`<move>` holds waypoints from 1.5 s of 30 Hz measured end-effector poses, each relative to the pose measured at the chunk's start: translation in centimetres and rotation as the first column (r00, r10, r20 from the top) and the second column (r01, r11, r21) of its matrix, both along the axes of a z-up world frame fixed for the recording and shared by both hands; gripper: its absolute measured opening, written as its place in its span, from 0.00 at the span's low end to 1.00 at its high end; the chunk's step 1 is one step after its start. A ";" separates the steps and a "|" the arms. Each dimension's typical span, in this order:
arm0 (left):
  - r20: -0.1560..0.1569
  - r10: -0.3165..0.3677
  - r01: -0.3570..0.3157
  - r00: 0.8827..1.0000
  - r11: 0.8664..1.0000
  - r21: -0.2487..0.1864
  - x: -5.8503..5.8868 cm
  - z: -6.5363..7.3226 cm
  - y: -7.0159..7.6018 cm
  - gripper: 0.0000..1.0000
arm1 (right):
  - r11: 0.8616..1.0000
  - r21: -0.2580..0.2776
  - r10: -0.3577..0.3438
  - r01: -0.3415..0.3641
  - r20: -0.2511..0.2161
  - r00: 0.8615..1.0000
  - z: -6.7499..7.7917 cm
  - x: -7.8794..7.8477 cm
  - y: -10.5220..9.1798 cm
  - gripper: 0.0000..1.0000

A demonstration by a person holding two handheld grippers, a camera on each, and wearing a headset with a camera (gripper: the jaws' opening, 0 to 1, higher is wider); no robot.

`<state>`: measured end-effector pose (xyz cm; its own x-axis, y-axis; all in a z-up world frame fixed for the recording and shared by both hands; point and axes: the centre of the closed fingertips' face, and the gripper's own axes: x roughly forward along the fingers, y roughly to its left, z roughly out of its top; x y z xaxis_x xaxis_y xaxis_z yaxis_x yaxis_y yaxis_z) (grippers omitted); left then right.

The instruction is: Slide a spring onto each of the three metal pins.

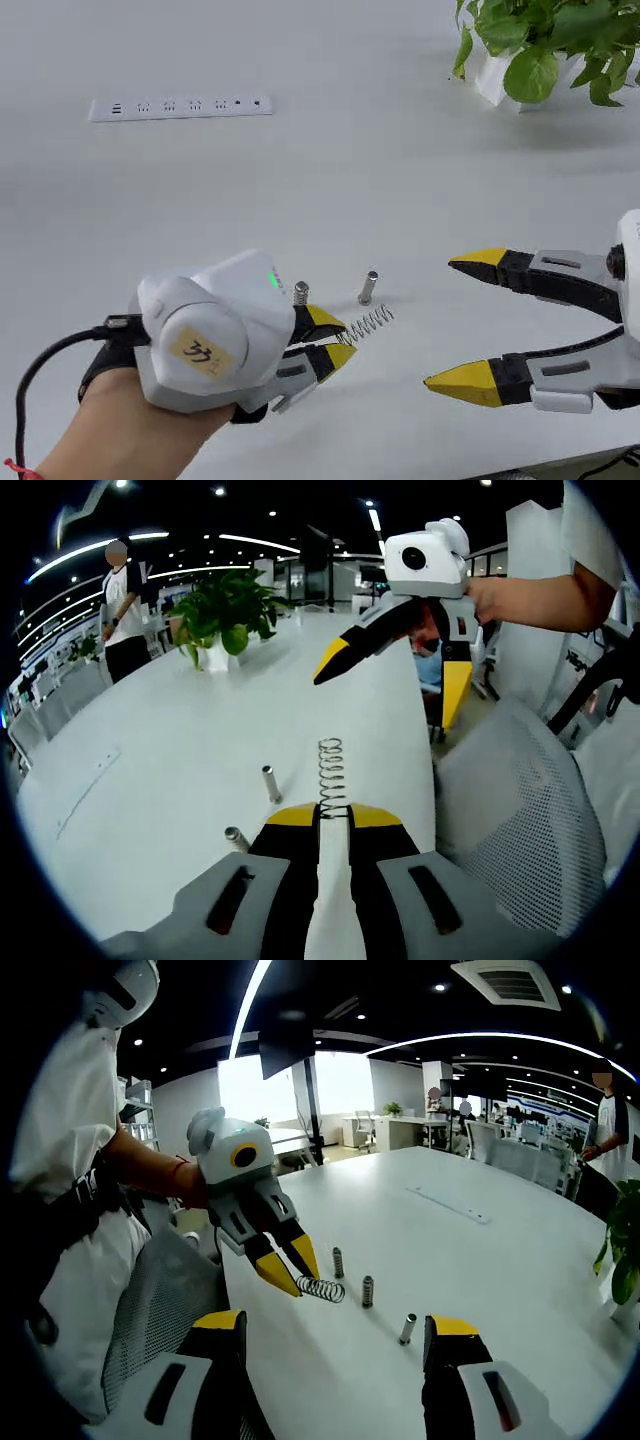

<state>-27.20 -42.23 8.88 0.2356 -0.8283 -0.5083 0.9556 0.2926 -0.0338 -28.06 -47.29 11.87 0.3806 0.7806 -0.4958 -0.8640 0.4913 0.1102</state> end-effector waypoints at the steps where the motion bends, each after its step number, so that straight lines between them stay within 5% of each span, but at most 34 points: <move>1: 0.004 0.005 -0.005 1.000 1.000 -0.019 0.0 0.5 0.2 0.06 | 1.000 0.018 -0.002 0.002 -0.006 1.000 0.4 0.1 0.4 0.69; 7: 0.008 0.027 -0.026 1.000 0.995 -0.099 -0.2 2.5 0.8 0.06 | 0.987 0.160 -0.015 0.024 -0.052 0.999 2.7 0.2 2.8 0.54; 12: -0.004 0.046 -0.046 0.999 0.983 -0.180 -0.3 4.1 1.1 0.06 | 0.957 0.280 -0.058 0.081 -0.086 0.995 4.3 0.9 4.2 0.39; 15: -0.007 0.061 -0.061 0.998 0.974 -0.217 -0.3 4.9 1.3 0.06 | 0.924 0.357 -0.088 0.134 -0.143 0.986 5.2 1.4 4.6 0.35; 25: -0.023 0.083 -0.086 0.996 0.952 -0.293 -0.2 6.6 1.5 0.06 | 0.886 0.436 -0.091 0.157 -0.169 0.981 6.5 1.8 5.6 0.18; 38: -0.030 0.083 -0.088 0.996 0.943 -0.321 -0.3 7.3 1.5 0.06 | 0.877 0.453 -0.090 0.162 -0.176 0.980 6.8 1.8 5.9 0.08; 45: -0.039 0.081 -0.089 0.996 0.942 -0.322 -0.5 7.2 1.5 0.06 | 0.888 0.438 -0.080 0.139 -0.152 0.985 6.8 1.7 5.8 0.07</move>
<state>-27.75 -40.74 16.07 0.3030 -0.9265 -0.2230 0.9253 0.3420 -0.1639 -26.35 -41.48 18.64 0.4341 0.8874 -0.1551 -0.7716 0.4551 0.4445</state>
